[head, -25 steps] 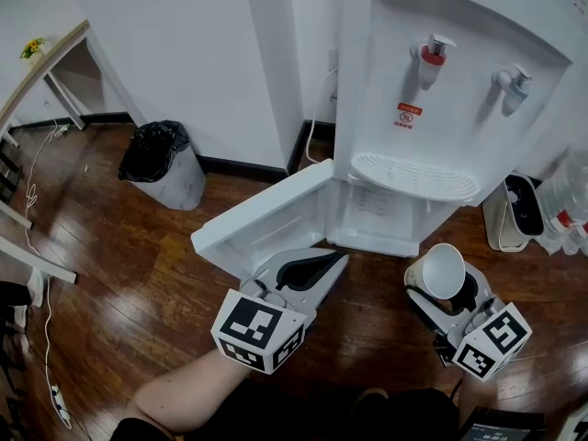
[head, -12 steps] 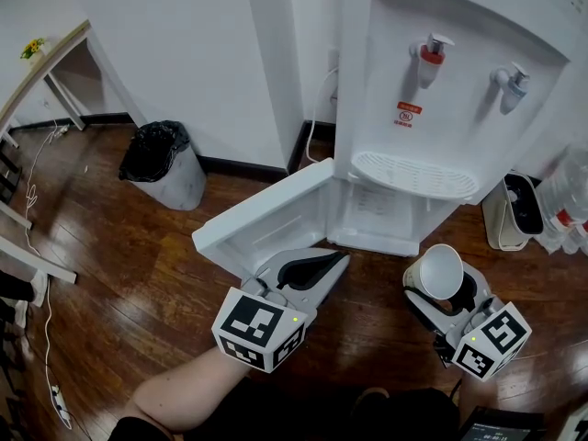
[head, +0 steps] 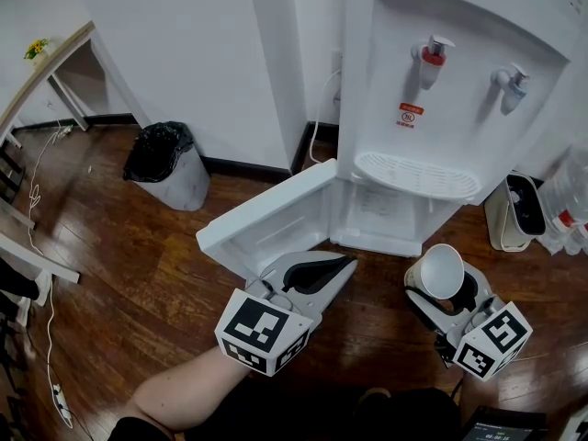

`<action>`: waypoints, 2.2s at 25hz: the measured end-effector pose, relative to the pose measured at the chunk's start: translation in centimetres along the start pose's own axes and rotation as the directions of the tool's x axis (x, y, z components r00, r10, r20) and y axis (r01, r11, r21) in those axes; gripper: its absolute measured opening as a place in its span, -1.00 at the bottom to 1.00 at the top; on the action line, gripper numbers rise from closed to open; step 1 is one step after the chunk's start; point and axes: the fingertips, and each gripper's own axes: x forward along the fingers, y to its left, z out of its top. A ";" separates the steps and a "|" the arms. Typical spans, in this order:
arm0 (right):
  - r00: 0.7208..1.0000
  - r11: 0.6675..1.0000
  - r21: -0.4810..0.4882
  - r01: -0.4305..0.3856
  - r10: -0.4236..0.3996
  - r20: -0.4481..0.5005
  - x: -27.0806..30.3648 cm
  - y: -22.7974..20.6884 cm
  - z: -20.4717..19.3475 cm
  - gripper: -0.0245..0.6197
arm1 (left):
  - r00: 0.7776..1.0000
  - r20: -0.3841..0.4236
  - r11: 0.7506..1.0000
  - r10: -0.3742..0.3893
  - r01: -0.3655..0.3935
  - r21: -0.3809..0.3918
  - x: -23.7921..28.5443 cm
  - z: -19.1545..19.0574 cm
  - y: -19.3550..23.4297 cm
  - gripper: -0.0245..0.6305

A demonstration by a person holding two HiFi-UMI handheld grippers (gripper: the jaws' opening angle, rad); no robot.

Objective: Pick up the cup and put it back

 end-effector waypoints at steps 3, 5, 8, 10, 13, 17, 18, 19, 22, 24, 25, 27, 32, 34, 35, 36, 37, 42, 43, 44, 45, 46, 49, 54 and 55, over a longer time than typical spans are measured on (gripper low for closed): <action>1.000 1.000 0.004 0.004 -0.004 0.001 -0.2 -0.1 -0.1 0.07 | 1.000 -0.004 1.000 -0.002 0.002 0.004 0.1 -0.1 0.0 -0.92; 1.000 1.000 0.008 0.009 -0.009 0.000 -0.3 -0.3 -0.2 0.07 | 1.000 0.003 1.000 0.000 0.000 0.014 0.2 0.1 0.0 -0.92; 1.000 1.000 0.008 0.013 -0.013 -0.003 -0.4 -0.5 -0.3 0.07 | 1.000 0.010 1.000 0.002 -0.002 0.012 0.2 0.2 0.0 -0.92; 1.000 1.000 0.010 0.017 -0.017 -0.002 -0.4 -0.6 -0.4 0.07 | 1.000 0.012 1.000 0.000 0.000 0.013 0.1 0.1 -0.1 -0.92; 1.000 1.000 0.016 0.018 -0.018 -0.004 0.0 -1.1 -0.8 0.07 | 1.000 0.010 1.000 0.008 -0.008 0.006 0.2 -0.2 0.3 -0.92; 1.000 0.999 0.038 0.011 -0.011 -0.003 0.4 -1.5 -1.7 0.07 | 0.999 -0.005 0.999 0.036 -0.036 -0.024 0.1 -0.9 1.1 -0.92; 1.000 0.999 0.050 0.014 -0.014 0.002 0.4 -1.7 -1.9 0.07 | 0.999 -0.009 0.999 0.035 -0.035 -0.026 0.1 -0.9 1.2 -0.92; 1.000 0.998 0.062 0.018 -0.019 0.006 0.5 -1.9 -2.0 0.07 | 0.999 -0.013 0.999 0.030 -0.031 -0.026 0.1 -1.0 1.2 -0.92; 0.999 0.996 0.083 0.033 -0.034 0.008 1.0 -2.8 -2.9 0.07 | 1.000 -0.023 1.000 0.018 -0.019 -0.011 0.1 -1.3 1.0 -0.92; 0.999 0.995 0.086 0.045 -0.046 0.007 1.6 -3.6 -4.0 0.07 | 0.999 -0.030 1.000 0.017 -0.017 -0.007 -0.1 -1.6 1.1 -0.92; 0.999 0.995 0.086 0.052 -0.053 0.008 2.0 -4.1 -4.5 0.07 | 0.999 -0.034 1.000 0.016 -0.017 -0.011 -0.2 -1.7 1.3 -0.92; 0.998 0.994 0.086 0.064 -0.064 0.005 3.0 -5.0 -5.9 0.07 | 0.999 -0.043 1.000 0.016 -0.017 -0.024 -0.5 -1.9 1.7 -0.92; 0.997 0.993 0.091 0.076 -0.074 -0.022 6.1 -6.8 -9.8 0.07 | 0.996 -0.079 0.999 0.033 -0.035 -0.023 -1.5 -2.9 2.6 -0.92; 0.997 0.994 0.078 0.082 -0.081 -0.021 7.6 -7.5 -10.9 0.06 | 0.996 -0.079 0.999 0.052 -0.053 -0.010 -1.8 -2.9 3.2 -0.92; 0.996 0.994 0.073 0.085 -0.083 -0.022 8.4 -7.8 -11.5 0.06 | 0.995 -0.079 0.998 0.064 -0.064 -0.004 -1.9 -3.0 3.6 -0.92; 0.996 0.994 0.071 0.086 -0.085 -0.025 9.1 -8.1 -12.1 0.06 | 0.994 -0.083 0.997 0.076 -0.077 0.001 -2.1 -3.2 3.9 -0.92; 0.996 0.994 0.072 0.088 -0.086 -0.030 9.8 -8.4 -12.8 0.06 | 0.992 -0.091 0.996 0.089 -0.089 0.005 -2.3 -3.5 4.2 -0.92; 0.993 0.990 0.077 0.115 -0.112 -0.039 12.7 -11.1 -15.3 0.06 | 0.980 -0.120 0.988 0.156 -0.155 0.016 -3.2 -4.8 5.8 -0.92; 0.992 0.990 0.079 0.120 -0.117 -0.037 13.3 -11.6 -15.6 0.06 | 0.978 -0.122 0.986 0.168 -0.167 0.017 -3.4 -4.8 6.1 -0.92; 0.992 0.989 0.079 0.125 -0.122 -0.036 13.9 -12.1 -15.9 0.06 | 0.976 -0.125 0.984 0.176 -0.176 0.018 -3.5 -4.9 6.3 -0.92; 0.991 0.989 0.076 0.129 -0.127 -0.036 14.6 -12.6 -16.2 0.06 | 0.974 -0.132 0.983 0.182 -0.180 0.021 -3.5 -5.1 6.4 -0.92; 0.991 0.988 0.073 0.134 -0.132 -0.036 15.2 -13.2 -16.5 0.06 | 0.973 -0.141 0.983 0.184 -0.182 0.025 -3.6 -5.3 6.5 -0.92; 0.990 0.987 0.071 0.143 -0.141 -0.032 17.3 -14.7 -17.1 0.06 | 0.966 -0.177 0.982 0.189 -0.185 0.038 -3.6 -6.2 6.5 -0.92; 0.990 0.987 0.080 0.142 -0.140 -0.031 20.9 -16.4 -18.2 0.06 | 0.952 -0.218 0.977 0.215 -0.211 0.044 -4.3 -7.2 6.4 -0.92; 0.989 0.986 0.085 0.145 -0.143 -0.030 21.5 -16.7 -18.3 0.06 | 0.950 -0.219 0.975 0.222 -0.218 0.043 -4.4 -7.2 6.5 -0.92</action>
